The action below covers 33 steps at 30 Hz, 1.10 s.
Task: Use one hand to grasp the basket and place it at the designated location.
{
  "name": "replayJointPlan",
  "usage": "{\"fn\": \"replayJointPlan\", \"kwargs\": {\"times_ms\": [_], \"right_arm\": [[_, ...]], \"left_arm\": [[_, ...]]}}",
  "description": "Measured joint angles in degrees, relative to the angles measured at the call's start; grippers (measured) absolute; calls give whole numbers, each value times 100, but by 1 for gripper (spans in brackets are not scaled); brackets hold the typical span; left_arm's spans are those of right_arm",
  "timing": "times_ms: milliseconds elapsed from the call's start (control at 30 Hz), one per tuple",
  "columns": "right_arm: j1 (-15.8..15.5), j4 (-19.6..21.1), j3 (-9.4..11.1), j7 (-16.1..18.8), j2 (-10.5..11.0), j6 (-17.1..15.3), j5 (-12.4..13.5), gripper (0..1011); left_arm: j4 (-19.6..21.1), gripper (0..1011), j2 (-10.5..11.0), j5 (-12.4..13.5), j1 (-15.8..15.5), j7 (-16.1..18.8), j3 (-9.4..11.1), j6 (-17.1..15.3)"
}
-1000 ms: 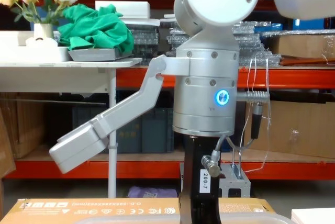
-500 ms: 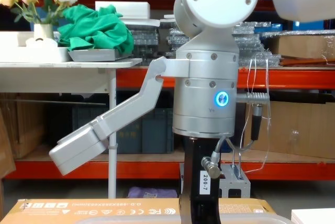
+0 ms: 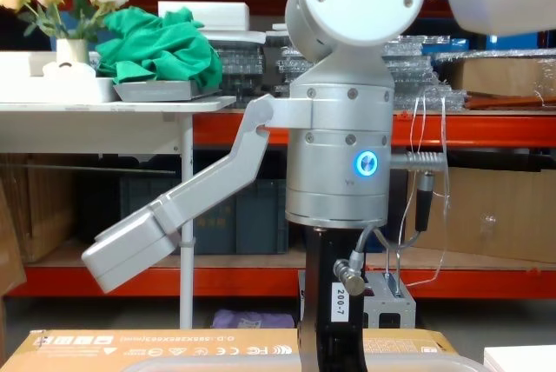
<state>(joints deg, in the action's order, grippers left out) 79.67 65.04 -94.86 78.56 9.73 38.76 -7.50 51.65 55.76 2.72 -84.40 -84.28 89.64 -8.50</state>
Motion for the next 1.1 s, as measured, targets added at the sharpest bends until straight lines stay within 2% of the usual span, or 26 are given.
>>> {"fn": "replayJointPlan", "kwargs": {"times_ms": [367,400,500,533,600,633,733,767,800,833,967,1000,1100], "right_arm": [[40,-26,20,0,2,2,7,621],[44,-26,25,-1,4,3,8,572],[62,-26,45,-4,6,6,8,511],[74,-24,57,-7,6,7,11,454],[81,-18,71,-11,8,7,16,419],[91,-1,79,-14,13,5,23,351],[105,21,94,-15,18,3,36,291],[109,29,94,-17,20,2,40,233],[112,31,96,-18,20,2,41,222],[116,33,97,-19,18,0,45,154],[124,32,97,-17,12,-2,49,87],[124,32,97,-16,11,-2,51,43],[125,33,96,-10,7,-6,68,14]], "left_arm": [[0,0,0,0,0,0,0,0],[0,0,0,0,0,0,0,0],[0,0,0,0,0,0,0,0],[0,0,0,0,0,0,0,0],[0,0,0,0,0,0,0,0],[0,0,0,0,0,0,0,0],[0,0,0,0,0,0,0,0],[0,0,0,0,0,0,0,0],[0,0,0,0,0,0,0,0],[0,0,0,0,0,0,0,0],[0,0,0,0,0,0,0,0],[0,0,0,0,0,0,0,0],[0,0,0,0,0,0,0,0]]}}
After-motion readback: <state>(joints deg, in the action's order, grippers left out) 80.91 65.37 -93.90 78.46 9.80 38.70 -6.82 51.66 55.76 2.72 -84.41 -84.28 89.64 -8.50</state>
